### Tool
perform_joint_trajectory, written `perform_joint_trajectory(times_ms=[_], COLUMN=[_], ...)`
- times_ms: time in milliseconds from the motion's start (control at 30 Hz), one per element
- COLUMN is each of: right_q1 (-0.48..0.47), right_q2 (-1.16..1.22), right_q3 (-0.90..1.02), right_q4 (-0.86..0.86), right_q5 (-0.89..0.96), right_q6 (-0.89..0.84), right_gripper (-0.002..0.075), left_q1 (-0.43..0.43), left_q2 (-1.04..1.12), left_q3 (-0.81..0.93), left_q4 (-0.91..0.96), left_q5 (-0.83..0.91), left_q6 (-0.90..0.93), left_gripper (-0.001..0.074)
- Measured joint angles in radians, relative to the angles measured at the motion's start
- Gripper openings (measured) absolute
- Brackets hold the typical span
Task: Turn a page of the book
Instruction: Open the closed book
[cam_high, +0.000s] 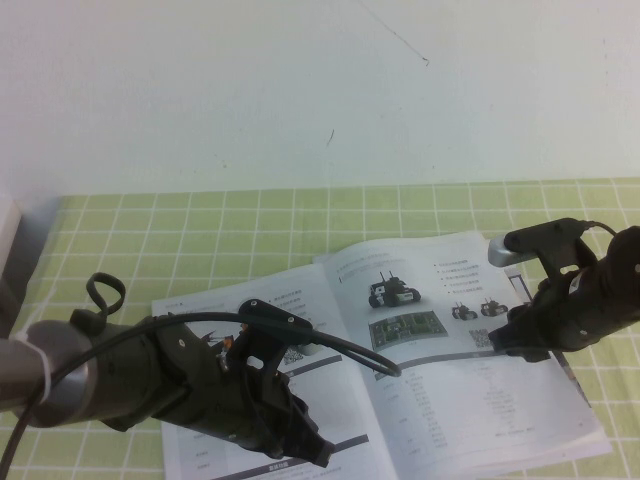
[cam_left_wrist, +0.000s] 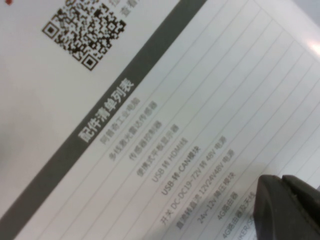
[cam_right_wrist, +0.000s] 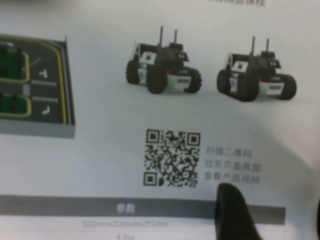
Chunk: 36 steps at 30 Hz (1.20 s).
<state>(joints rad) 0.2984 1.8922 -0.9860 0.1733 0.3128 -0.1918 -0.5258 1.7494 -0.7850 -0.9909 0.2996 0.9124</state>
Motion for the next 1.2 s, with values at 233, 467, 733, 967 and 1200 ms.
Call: perform_joint_trajectory(times_ms=[233, 467, 733, 967, 1200], right_q1=[-0.003, -0.003, 0.001, 0.002, 0.002], right_q2=[0.007, 0.002, -0.051, -0.121, -0.139], right_q3=[-0.009, -0.009, 0.006, 0.008, 0.008], right_q4=[0.034, 0.063, 0.065, 0.07, 0.081], right_q5=[-0.002, -0.002, 0.045, 0.062, 0.066], right_q6=[-0.002, -0.009, -0.03, -0.05, -0.079], right_gripper=[0.0176, 0.0073, 0.0047, 0.0044, 0.0043], left_q1=[0.0, 0.0, 0.0, 0.0, 0.0], left_q2=[0.0, 0.0, 0.0, 0.0, 0.0], left_q3=[0.0, 0.0, 0.0, 0.0, 0.0], left_q4=[0.0, 0.0, 0.0, 0.0, 0.0], left_q5=[0.0, 0.0, 0.0, 0.0, 0.0], left_q6=[0.0, 0.0, 0.0, 0.0, 0.0], left_gripper=[-0.0004, -0.0004, -0.0004, -0.0004, -0.0004])
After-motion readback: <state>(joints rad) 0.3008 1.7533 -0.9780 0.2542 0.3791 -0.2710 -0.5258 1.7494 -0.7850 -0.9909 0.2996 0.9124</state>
